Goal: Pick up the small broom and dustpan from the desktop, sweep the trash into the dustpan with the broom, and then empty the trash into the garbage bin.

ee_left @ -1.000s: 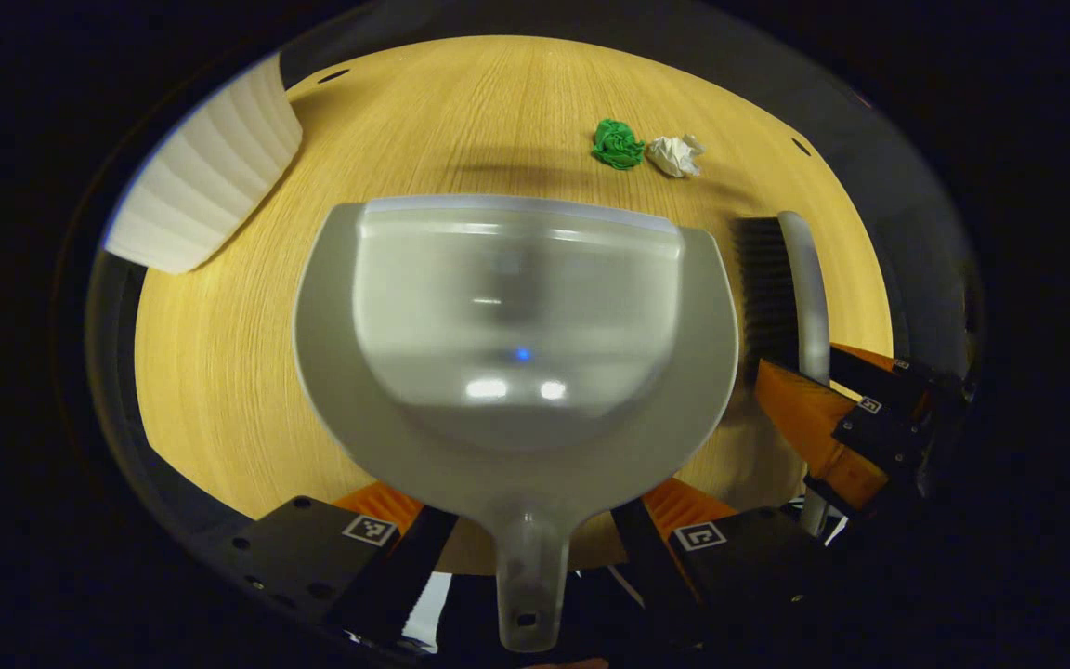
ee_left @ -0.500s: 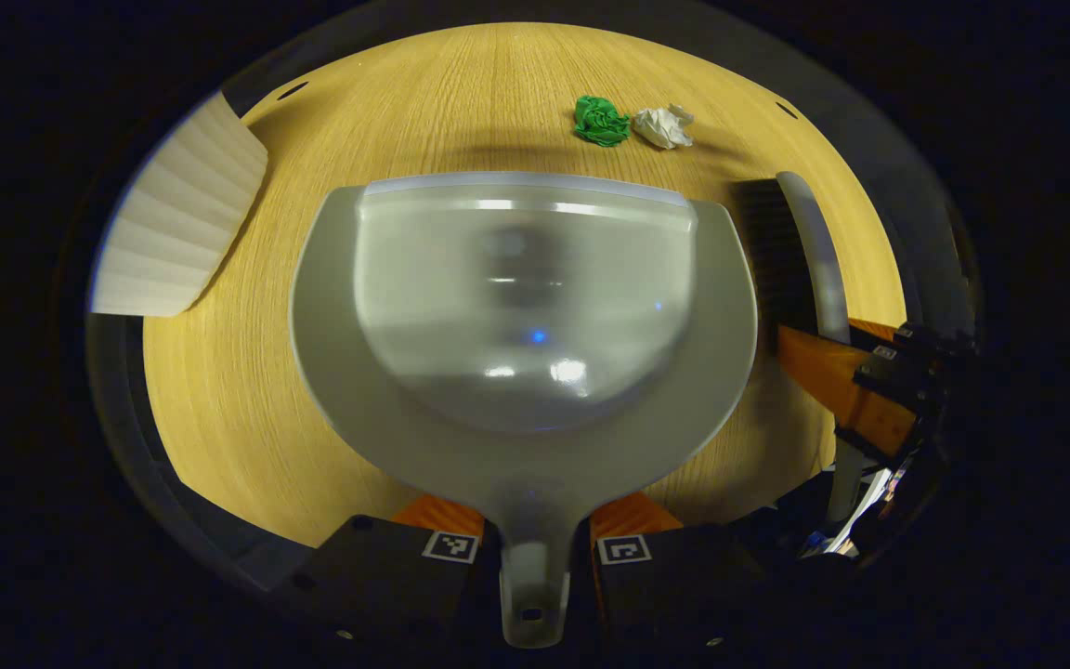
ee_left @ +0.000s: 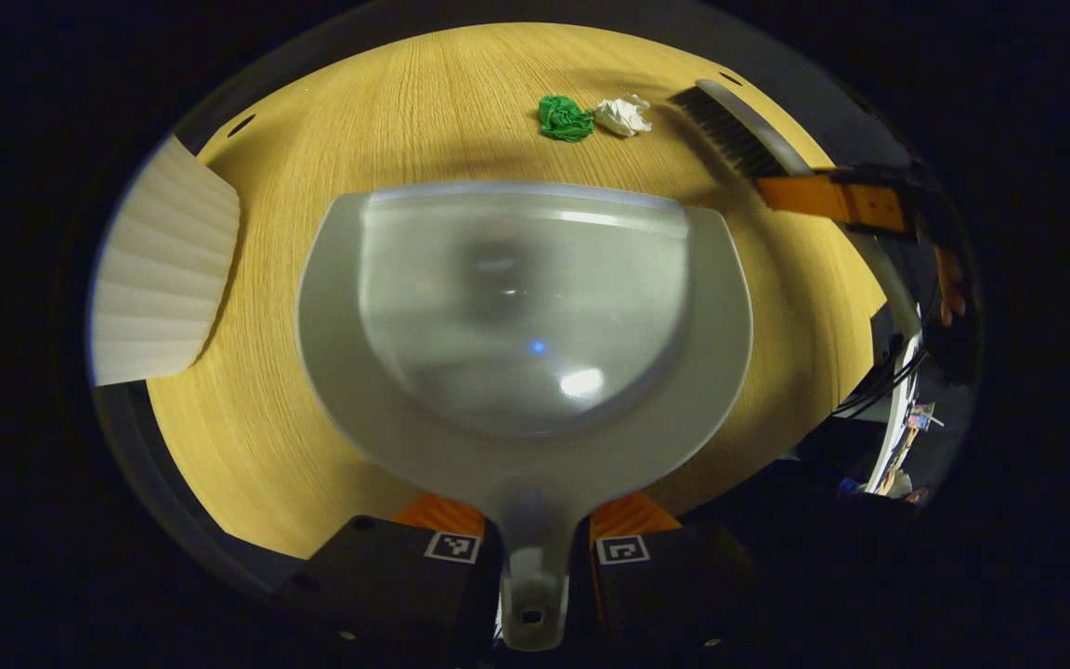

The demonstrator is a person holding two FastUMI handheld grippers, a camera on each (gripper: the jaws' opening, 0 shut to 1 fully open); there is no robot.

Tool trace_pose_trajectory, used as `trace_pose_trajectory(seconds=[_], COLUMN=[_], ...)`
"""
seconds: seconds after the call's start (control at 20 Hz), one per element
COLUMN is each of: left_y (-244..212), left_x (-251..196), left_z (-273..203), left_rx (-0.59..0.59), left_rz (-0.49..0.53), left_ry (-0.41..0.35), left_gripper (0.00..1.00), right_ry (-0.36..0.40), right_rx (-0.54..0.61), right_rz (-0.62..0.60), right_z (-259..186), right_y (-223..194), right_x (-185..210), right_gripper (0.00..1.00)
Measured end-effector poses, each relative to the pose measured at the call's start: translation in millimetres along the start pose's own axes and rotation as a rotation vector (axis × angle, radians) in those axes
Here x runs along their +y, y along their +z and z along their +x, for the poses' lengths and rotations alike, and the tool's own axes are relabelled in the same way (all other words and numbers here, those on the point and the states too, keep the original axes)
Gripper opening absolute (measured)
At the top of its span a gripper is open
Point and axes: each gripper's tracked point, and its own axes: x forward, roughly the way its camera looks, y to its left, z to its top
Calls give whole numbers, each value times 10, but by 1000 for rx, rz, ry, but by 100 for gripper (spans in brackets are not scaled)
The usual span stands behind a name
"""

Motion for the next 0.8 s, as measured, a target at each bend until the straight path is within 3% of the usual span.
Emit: trace_pose_trajectory(seconds=[0.45,0.8], left_y=[49,74], left_x=[-26,-23], left_z=[-11,-34], left_rx=[17,46], left_rz=[-29,37], left_ry=[33,39], left_gripper=[31,31], right_ry=[141,318], right_rx=[-57,-22], right_rz=[-276,-538], right_z=[250,344], right_y=[788,781], right_x=[105,497], right_gripper=[30,30])
